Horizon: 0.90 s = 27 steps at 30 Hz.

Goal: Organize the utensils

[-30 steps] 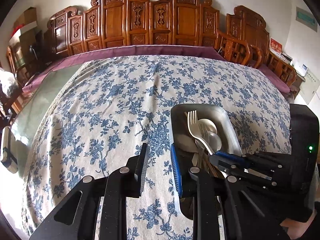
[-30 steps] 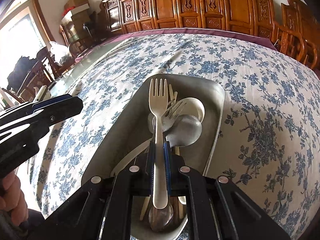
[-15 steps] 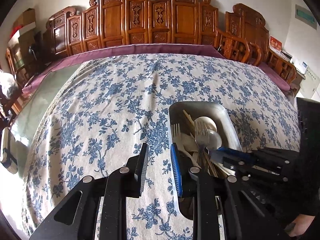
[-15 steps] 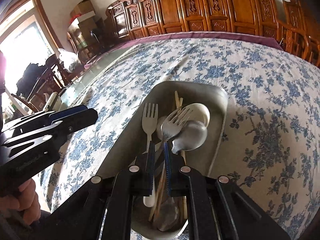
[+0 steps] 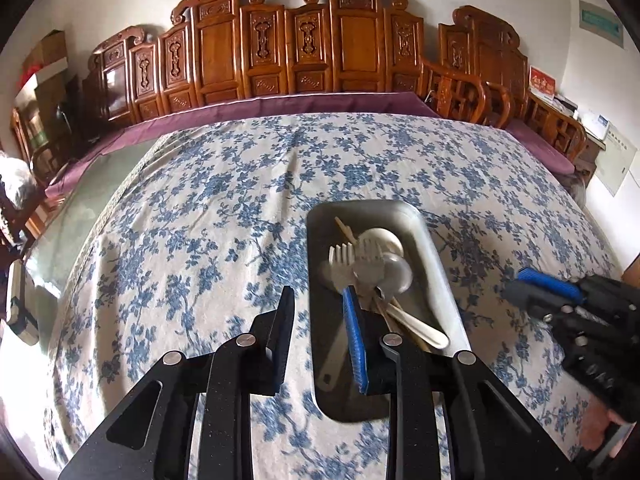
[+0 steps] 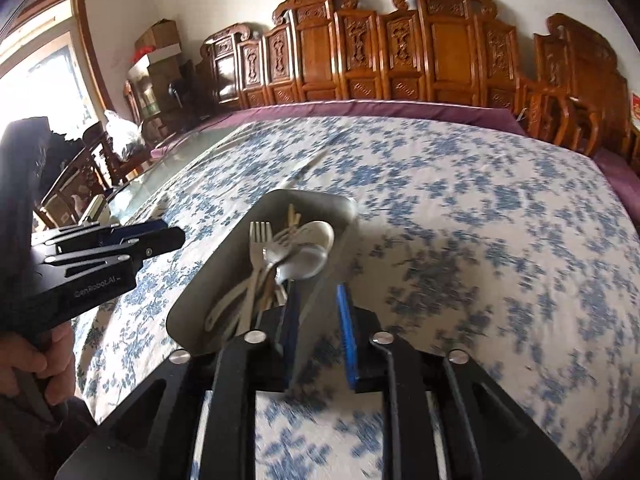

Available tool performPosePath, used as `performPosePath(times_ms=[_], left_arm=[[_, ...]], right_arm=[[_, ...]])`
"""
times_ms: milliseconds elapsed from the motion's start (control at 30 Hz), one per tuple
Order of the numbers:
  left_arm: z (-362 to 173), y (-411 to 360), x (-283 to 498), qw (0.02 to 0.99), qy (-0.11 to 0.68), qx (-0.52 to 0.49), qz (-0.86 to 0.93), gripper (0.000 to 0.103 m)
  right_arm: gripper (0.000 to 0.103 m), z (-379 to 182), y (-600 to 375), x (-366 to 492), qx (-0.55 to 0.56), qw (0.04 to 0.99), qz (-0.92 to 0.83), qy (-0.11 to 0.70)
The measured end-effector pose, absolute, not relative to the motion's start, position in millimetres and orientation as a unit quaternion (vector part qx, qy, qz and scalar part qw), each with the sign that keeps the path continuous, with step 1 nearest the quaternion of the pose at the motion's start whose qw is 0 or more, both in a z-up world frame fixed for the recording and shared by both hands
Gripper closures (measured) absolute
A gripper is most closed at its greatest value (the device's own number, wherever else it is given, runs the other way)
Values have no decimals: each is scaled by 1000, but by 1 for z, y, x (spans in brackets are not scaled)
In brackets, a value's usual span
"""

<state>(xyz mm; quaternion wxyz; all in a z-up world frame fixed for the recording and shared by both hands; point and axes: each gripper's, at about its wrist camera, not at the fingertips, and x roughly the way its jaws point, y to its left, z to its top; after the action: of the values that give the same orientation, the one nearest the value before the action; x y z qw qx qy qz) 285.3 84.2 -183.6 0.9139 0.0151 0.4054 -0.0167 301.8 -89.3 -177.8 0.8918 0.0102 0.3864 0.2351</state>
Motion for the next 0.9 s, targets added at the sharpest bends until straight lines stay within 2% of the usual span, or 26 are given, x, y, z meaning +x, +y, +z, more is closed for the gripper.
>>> performPosePath(times_ms=[100,167,333,400,467,567,733,900], left_arm=[[-181,73,272,914,404,18,-19,73],[-178,66,261,915,404,19,-22,70],[-167,47,234,919,393,24,-26,48],[-161,42,223,921,389,26,-27,29],[-155,35,211,923,384,29,-26,19],[-146,29,197,924,379,29,-26,13],[-128,19,172,928,370,33,-22,8],[-109,12,152,931,363,32,-26,8]], right_arm=[[70,-170,-106,287,15,896,225,382],[60,-163,-116,275,14,901,215,378],[40,-147,-135,247,3,912,180,368],[31,-139,-145,235,4,916,168,364],[18,-133,-154,225,5,920,155,361],[4,-122,-168,207,8,925,143,351],[3,-103,-184,182,10,931,125,342],[3,-83,-195,156,13,939,115,325]])
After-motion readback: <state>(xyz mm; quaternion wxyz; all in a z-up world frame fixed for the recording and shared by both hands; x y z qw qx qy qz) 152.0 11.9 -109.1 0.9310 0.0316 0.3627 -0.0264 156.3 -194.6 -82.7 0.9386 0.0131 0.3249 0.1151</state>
